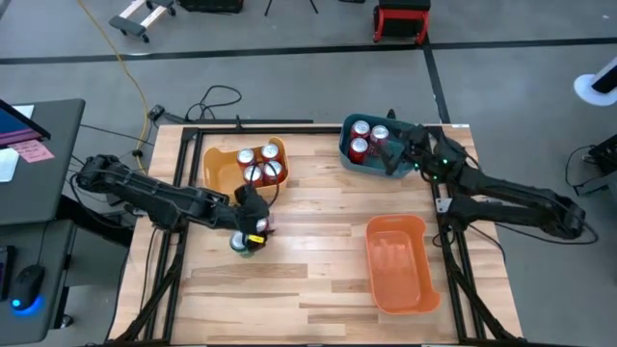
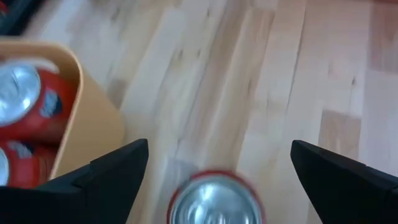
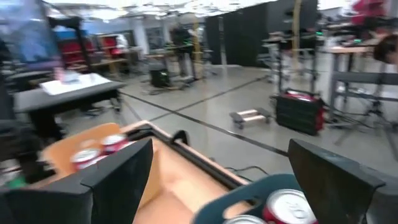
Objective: Sort soda cans
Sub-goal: Put the red soda can into the blue bin
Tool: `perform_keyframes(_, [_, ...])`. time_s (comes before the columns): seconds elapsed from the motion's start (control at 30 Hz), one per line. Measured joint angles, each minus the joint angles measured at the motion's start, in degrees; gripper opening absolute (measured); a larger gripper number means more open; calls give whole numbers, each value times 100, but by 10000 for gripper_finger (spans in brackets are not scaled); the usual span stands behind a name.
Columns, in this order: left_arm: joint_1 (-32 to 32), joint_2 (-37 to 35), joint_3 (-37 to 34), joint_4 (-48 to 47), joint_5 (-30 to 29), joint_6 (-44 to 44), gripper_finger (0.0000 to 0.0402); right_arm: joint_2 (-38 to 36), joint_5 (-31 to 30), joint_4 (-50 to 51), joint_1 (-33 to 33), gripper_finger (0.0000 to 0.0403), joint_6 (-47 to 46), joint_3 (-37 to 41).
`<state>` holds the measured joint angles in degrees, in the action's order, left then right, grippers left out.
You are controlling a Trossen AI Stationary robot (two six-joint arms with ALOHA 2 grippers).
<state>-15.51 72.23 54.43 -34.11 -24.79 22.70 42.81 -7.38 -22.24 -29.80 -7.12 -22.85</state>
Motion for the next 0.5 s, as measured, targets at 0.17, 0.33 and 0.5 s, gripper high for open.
perform_keyframes(0.17, [158,0,0,-793,350,281,388,-378,0,400,480,396,0,0])
perform_keyframes(0.33, [281,-2,0,-1089,711,388,388,-481,-4,531,720,396,-2,0])
perform_keyframes(0.5, [357,-2,0,-1068,1091,343,388,-479,-7,588,822,395,-61,0])
